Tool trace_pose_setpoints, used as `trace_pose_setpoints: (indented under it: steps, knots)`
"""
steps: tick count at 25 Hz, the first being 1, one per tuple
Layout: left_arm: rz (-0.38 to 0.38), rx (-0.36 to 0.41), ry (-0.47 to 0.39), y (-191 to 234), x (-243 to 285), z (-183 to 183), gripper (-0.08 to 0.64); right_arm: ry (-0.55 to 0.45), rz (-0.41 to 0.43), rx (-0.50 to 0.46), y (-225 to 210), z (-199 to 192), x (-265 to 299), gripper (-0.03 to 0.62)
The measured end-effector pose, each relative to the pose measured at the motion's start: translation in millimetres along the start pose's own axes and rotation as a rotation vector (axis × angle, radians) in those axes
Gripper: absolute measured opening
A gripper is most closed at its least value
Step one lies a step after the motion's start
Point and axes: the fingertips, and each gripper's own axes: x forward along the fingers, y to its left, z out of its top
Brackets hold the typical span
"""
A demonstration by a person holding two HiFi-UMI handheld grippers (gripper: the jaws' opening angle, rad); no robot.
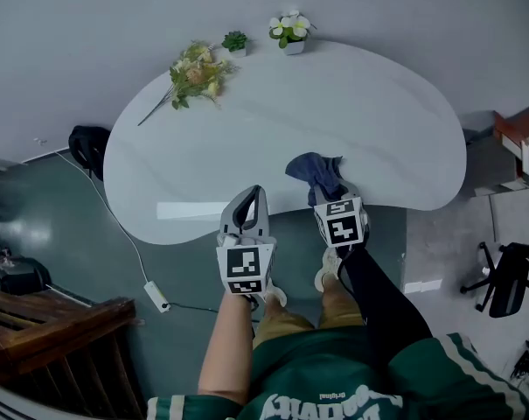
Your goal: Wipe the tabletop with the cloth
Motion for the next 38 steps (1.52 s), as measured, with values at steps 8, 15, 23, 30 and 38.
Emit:
trace_pose_setpoints:
  steps: [8,15,23,30,38]
  knots:
    - [-0.079,0.025,-0.010,-86.1,44.6,17.9,-0.003,-0.002,-0.076,0.036,-102.0,-29.0,-35.3,0.103]
    - [-0.173,0.047,-0.020,-167.2,83.6,33.9,-0.003,-0.004,-0.155,0.078,-190.1,-55.9,-67.7,0.101]
    - [-0.305,0.098,-0.035,-253.6,119.5,53.8,-0.003,0.000,-0.260,0.166,-281.0,-92.7,-110.4,0.101]
    - [-0.376,0.133,-0.040,-299.3,133.8,64.6,-0.003,0.000,-0.346,0.248,-341.8,-121.3,-144.2,0.101]
    - [-0.402,0.138,-0.025,-314.7,141.6,68.0,-0.003,0.020,-0.434,0.338,-378.4,-138.9,-166.5,0.101]
